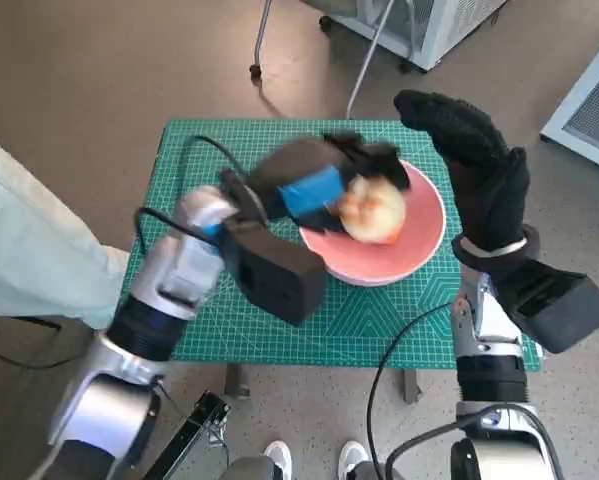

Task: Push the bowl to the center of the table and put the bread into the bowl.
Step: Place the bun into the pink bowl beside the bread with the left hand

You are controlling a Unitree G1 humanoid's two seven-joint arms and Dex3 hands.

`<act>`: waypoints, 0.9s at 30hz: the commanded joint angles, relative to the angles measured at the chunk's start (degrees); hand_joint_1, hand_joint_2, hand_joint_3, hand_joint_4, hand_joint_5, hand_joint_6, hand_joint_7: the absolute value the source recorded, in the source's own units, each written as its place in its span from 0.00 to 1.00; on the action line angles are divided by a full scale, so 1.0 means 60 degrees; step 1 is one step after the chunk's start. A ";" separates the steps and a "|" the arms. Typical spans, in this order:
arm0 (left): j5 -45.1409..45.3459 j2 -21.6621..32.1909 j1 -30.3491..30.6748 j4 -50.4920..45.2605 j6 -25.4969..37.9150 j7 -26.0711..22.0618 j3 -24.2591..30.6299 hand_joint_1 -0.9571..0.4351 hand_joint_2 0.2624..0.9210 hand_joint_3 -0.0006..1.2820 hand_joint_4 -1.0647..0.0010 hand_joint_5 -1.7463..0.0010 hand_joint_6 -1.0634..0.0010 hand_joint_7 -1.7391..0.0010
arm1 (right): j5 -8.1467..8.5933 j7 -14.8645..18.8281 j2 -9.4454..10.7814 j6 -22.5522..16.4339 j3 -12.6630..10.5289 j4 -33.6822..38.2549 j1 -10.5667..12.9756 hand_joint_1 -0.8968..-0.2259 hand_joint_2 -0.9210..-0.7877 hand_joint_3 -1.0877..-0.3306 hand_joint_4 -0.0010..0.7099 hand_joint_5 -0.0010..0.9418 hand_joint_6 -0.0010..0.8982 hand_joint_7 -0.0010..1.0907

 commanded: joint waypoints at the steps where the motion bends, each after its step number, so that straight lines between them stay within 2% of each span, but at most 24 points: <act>1: 0.0406 0.0140 0.0161 -0.0116 0.0312 -0.0303 -0.0325 0.61 0.81 0.13 0.90 0.94 0.86 0.65 | -0.0018 0.0080 -0.0058 0.0092 -0.0057 0.0027 0.0278 0.35 0.00 0.48 0.39 0.02 0.00 0.68; 6: 0.1033 0.0148 0.0360 0.0136 -0.0091 0.0383 -0.0608 0.56 0.81 0.08 0.98 0.99 0.95 0.69 | 0.0014 0.0044 -0.0026 0.0114 -0.0093 0.0088 0.0251 0.35 0.00 0.48 0.40 0.02 0.00 0.69; 10: 0.1260 0.0173 0.0484 0.0435 -0.0359 0.0713 -0.0708 0.53 0.82 0.06 0.99 1.00 0.99 0.71 | -0.0013 0.0000 0.0031 0.0074 -0.0098 0.0123 0.0241 0.35 0.00 0.48 0.40 0.02 0.00 0.69; 15: 0.1226 0.0140 0.0519 0.0740 -0.0331 0.0736 -0.0615 0.51 0.83 0.05 1.00 1.00 1.00 0.76 | -0.0069 -0.0059 0.0076 0.0016 -0.0100 0.0092 0.0244 0.35 0.00 0.48 0.40 0.02 0.00 0.69; 20: 0.0319 0.0021 0.0621 0.0493 0.0256 0.0436 0.0117 0.51 0.84 0.04 1.00 1.00 0.99 0.76 | -0.0112 -0.0108 0.0068 -0.0014 -0.0118 0.0083 0.0231 0.34 0.00 0.48 0.40 0.02 0.00 0.69; 27: -0.1462 -0.0322 0.0870 0.0438 0.0306 0.0810 0.1538 0.49 0.91 0.05 0.80 0.95 0.82 0.70 | -0.0132 -0.0199 0.0079 -0.0007 -0.0137 0.0013 0.0203 0.34 0.00 0.48 0.40 0.02 0.00 0.69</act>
